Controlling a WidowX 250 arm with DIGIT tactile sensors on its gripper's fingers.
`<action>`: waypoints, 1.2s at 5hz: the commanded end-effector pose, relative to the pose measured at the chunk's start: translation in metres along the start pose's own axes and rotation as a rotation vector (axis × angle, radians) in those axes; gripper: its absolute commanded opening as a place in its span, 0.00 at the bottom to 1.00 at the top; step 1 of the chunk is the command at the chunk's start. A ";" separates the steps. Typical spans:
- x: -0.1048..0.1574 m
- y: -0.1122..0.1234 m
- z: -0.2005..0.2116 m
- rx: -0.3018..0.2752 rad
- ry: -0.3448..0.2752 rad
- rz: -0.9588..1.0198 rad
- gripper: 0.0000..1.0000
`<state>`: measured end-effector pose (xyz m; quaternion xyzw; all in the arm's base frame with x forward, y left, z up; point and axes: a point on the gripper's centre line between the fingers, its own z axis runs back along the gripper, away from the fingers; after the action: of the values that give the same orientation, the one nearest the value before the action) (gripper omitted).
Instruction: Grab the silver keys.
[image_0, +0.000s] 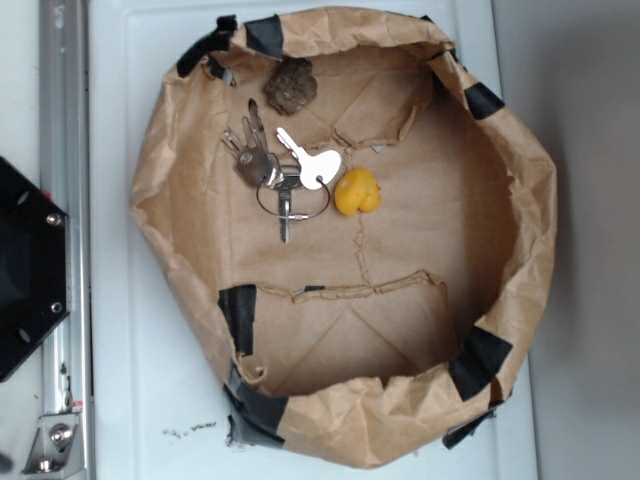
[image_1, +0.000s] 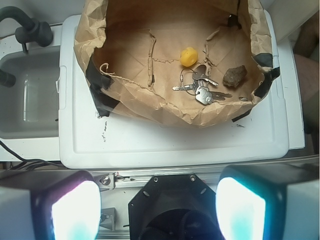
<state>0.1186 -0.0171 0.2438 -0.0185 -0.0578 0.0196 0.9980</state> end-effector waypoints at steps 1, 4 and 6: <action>0.000 0.000 0.000 0.000 0.000 0.000 1.00; 0.114 0.012 -0.049 -0.022 -0.143 -0.093 1.00; 0.121 0.050 -0.121 0.097 -0.120 -0.067 1.00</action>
<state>0.2473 0.0307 0.1218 0.0269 -0.0971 -0.0162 0.9948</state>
